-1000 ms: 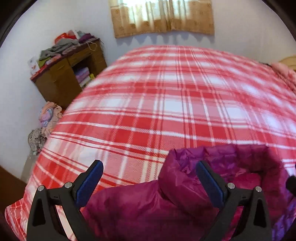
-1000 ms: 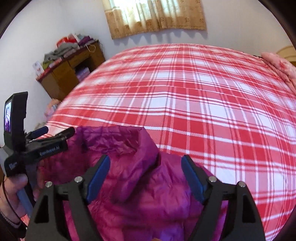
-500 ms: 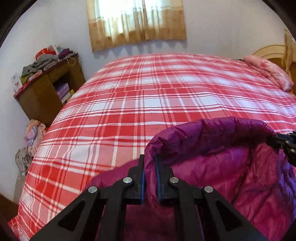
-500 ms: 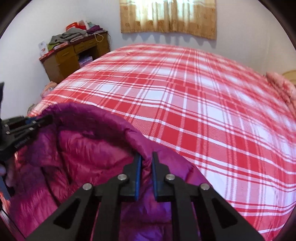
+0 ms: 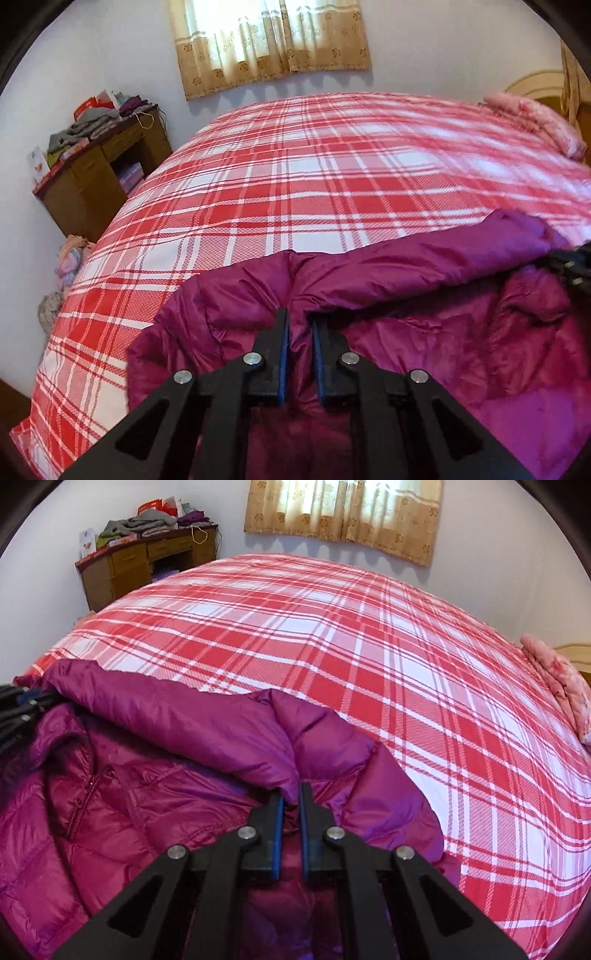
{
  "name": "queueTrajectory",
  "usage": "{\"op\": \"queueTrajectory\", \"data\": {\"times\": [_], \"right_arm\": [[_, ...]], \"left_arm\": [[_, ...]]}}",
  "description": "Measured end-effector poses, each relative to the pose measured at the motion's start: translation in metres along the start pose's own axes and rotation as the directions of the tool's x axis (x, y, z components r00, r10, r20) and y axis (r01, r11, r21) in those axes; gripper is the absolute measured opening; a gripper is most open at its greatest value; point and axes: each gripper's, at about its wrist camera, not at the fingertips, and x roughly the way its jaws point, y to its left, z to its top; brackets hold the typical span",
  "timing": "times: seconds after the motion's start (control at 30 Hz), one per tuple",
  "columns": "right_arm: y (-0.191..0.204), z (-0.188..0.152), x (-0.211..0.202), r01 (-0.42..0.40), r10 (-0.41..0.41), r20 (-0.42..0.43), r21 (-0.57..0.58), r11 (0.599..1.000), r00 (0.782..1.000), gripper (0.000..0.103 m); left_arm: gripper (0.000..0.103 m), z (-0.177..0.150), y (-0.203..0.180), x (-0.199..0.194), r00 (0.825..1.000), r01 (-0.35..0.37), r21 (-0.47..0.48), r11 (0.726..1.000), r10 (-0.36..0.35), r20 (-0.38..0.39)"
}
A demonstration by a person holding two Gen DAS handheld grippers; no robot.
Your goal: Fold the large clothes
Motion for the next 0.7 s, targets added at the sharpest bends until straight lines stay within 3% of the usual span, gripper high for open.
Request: {"op": "queueTrajectory", "data": {"times": [0.1, 0.17, 0.23, 0.3, 0.43, 0.57, 0.7], "right_arm": [[-0.001, -0.002, 0.0, 0.001, -0.001, 0.005, 0.001, 1.0, 1.0, 0.009], [-0.001, -0.002, 0.001, 0.001, -0.001, 0.007, 0.004, 1.0, 1.0, 0.01], [-0.003, -0.002, -0.002, -0.002, 0.002, 0.008, 0.011, 1.0, 1.0, 0.012], [-0.004, -0.003, -0.009, -0.011, 0.011, 0.01, 0.016, 1.0, 1.0, 0.014], [-0.008, -0.004, -0.026, -0.019, 0.019, 0.004, -0.001, 1.0, 1.0, 0.025], [-0.022, -0.005, -0.05, -0.02, 0.02, 0.015, 0.03, 0.999, 1.0, 0.033], [-0.037, 0.006, -0.072, -0.033, 0.024, 0.084, 0.103, 0.994, 0.996, 0.039]], "left_arm": [[0.027, 0.005, 0.011, -0.025, 0.998, 0.026, -0.05, 0.998, -0.022, 0.065], [0.074, 0.011, 0.02, -0.042, 0.992, 0.006, -0.092, 0.996, 0.006, 0.122], [0.088, 0.018, 0.03, -0.056, 0.98, -0.016, -0.151, 0.988, 0.046, 0.194], [0.088, 0.03, 0.034, -0.056, 0.978, -0.044, -0.171, 0.984, 0.078, 0.195], [0.088, 0.043, 0.024, -0.01, 0.987, -0.146, -0.115, 0.983, 0.152, 0.045], [0.088, 0.027, 0.015, 0.028, 0.986, -0.154, -0.058, 0.986, 0.15, -0.068], [0.088, 0.026, 0.017, 0.015, 0.992, -0.128, -0.091, 0.988, 0.127, -0.022]]}}
